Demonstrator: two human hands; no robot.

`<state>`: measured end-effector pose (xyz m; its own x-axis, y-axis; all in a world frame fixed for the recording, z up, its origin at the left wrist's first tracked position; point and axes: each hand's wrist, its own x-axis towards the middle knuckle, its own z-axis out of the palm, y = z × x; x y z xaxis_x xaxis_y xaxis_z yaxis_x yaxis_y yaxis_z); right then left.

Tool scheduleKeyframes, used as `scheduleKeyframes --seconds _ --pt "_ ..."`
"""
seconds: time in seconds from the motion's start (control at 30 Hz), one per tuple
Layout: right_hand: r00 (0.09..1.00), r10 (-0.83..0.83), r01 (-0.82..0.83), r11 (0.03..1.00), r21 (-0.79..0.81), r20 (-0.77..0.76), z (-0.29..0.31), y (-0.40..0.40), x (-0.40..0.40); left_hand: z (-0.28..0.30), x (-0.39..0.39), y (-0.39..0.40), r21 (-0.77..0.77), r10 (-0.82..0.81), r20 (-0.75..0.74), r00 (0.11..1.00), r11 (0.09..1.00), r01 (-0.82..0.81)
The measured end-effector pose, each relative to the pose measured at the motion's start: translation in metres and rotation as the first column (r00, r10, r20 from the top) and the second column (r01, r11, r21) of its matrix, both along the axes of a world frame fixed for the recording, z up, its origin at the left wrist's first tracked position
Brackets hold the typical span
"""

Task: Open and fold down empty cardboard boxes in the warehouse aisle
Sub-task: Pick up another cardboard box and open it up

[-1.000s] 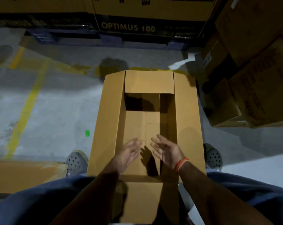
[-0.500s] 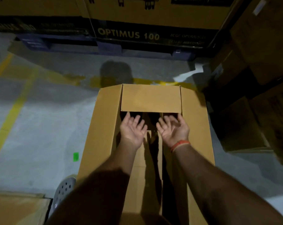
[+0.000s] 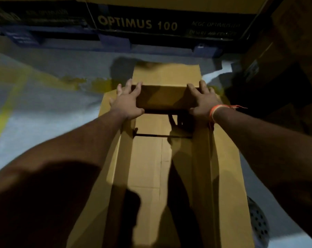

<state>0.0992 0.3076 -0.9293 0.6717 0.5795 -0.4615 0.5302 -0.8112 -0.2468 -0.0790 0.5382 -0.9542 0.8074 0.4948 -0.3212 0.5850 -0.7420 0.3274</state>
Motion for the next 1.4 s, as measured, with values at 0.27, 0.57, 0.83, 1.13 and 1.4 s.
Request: scheduleKeyframes --seconds 0.27,0.57,0.83,1.13,1.4 --pt "0.985 -0.035 0.024 0.998 0.066 0.171 -0.028 0.000 -0.010 -0.016 -0.003 -0.009 -0.062 0.090 0.214 0.973 0.995 -0.078" --pt "0.971 -0.160 0.153 0.987 0.053 0.180 -0.019 -0.032 -0.061 -0.013 -0.046 -0.044 0.009 0.155 0.161 0.975 0.987 -0.159" --pt "0.958 -0.274 0.275 0.962 0.001 0.081 -0.022 -0.124 -0.195 0.000 -0.175 -0.139 -0.105 0.341 0.110 0.933 0.938 -0.331" --pt "0.927 -0.346 0.365 0.922 0.132 -0.144 -0.003 -0.148 -0.223 0.039 -0.203 -0.149 -0.222 0.368 0.015 0.930 0.908 -0.356" --pt "0.846 0.309 -0.389 0.915 0.104 0.435 0.064 -0.104 -0.269 0.129 -0.205 -0.124 -0.214 0.382 0.198 0.903 0.916 -0.340"
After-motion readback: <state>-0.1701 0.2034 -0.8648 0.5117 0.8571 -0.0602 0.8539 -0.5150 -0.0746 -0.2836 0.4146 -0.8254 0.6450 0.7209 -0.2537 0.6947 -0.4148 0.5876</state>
